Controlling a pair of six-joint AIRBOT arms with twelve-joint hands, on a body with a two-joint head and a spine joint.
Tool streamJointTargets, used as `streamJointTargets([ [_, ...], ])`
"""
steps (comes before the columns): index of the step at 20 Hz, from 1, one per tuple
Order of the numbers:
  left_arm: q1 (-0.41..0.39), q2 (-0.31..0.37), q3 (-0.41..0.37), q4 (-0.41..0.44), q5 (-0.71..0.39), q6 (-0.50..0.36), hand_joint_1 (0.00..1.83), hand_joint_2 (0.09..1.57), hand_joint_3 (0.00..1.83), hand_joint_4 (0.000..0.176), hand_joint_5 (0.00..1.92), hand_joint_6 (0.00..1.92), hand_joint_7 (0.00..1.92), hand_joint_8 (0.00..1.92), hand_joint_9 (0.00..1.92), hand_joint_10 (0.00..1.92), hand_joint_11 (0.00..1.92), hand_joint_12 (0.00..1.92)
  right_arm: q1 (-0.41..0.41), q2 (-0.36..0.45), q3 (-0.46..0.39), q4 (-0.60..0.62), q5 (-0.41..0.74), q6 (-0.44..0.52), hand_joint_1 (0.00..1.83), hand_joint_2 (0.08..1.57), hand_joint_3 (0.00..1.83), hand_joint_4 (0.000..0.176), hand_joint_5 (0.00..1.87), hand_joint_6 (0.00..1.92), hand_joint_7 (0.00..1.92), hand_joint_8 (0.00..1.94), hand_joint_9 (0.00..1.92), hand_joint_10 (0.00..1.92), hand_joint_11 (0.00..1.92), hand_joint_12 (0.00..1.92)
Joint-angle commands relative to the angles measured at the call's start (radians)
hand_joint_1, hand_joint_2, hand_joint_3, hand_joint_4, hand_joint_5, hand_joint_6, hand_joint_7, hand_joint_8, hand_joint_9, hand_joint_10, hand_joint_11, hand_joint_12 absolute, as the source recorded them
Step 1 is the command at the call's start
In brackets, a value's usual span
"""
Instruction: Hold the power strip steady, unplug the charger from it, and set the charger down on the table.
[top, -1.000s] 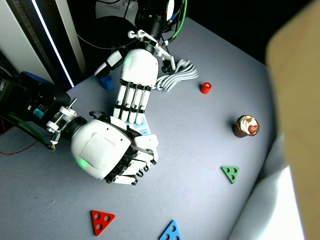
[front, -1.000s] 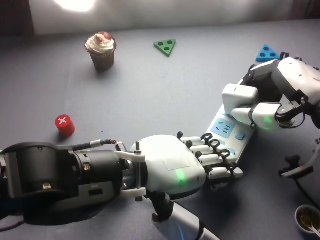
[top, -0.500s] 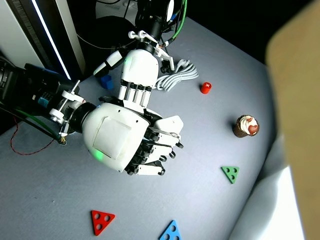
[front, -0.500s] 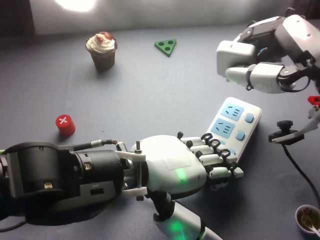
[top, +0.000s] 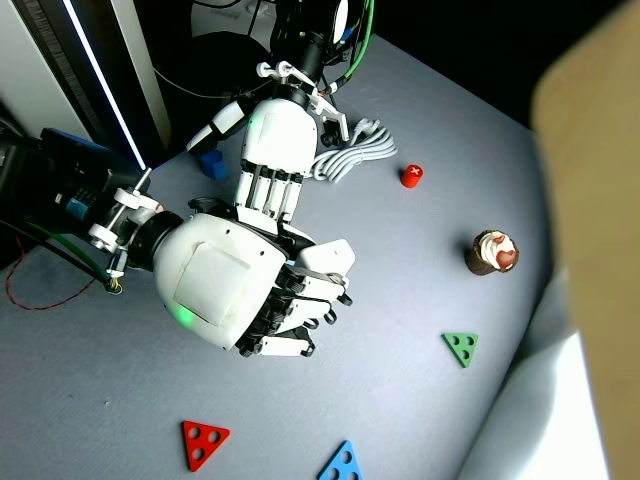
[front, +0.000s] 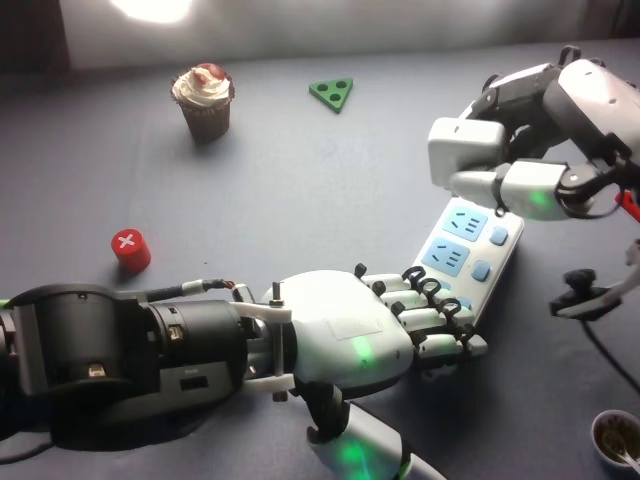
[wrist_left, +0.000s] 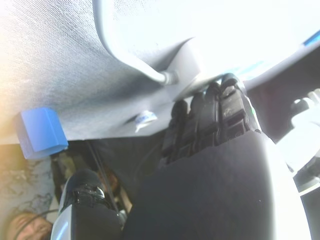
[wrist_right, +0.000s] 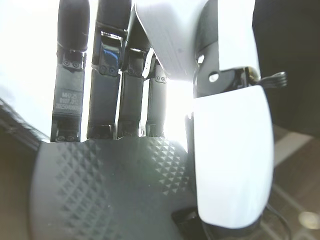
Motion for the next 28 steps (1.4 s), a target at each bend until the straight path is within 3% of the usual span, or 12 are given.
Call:
streamJointTargets([
  [1,0.011,-0.009,-0.004,-0.010,0.049,-0.015,0.00,0.97,0.00,0.000,0.05,0.00,0.06,0.00,0.04,0.00,0.04,0.01,0.003,0.032,-0.002,-0.063,0.124,0.015,1.26,1.06,0.00,0.000,1.05,0.76,1.17,0.78,1.25,0.25,0.77,1.22],
  [13,-0.022,0.003,-0.007,-0.010,0.055,-0.013,0.00,0.96,0.00,0.000,0.03,0.00,0.04,0.00,0.04,0.00,0.04,0.01,-0.126,0.245,-0.074,-0.146,0.108,-0.032,1.26,1.07,0.00,0.000,1.02,0.77,1.13,0.89,1.22,0.25,0.74,1.27],
  [24,-0.043,0.006,-0.008,-0.011,0.060,-0.014,0.00,0.96,0.00,0.000,0.06,0.01,0.06,0.00,0.05,0.00,0.05,0.01,-0.252,0.307,-0.057,-0.269,0.107,-0.118,1.25,1.08,0.00,0.000,1.01,0.80,1.10,0.93,1.19,0.30,0.74,1.25],
  [28,-0.046,0.010,-0.009,-0.011,0.060,-0.014,0.00,0.97,0.00,0.000,0.05,0.00,0.05,0.00,0.04,0.00,0.04,0.01,-0.279,0.303,-0.047,-0.334,0.101,-0.147,1.26,1.06,0.00,0.000,1.09,0.69,1.14,0.85,1.16,0.37,0.71,1.28],
])
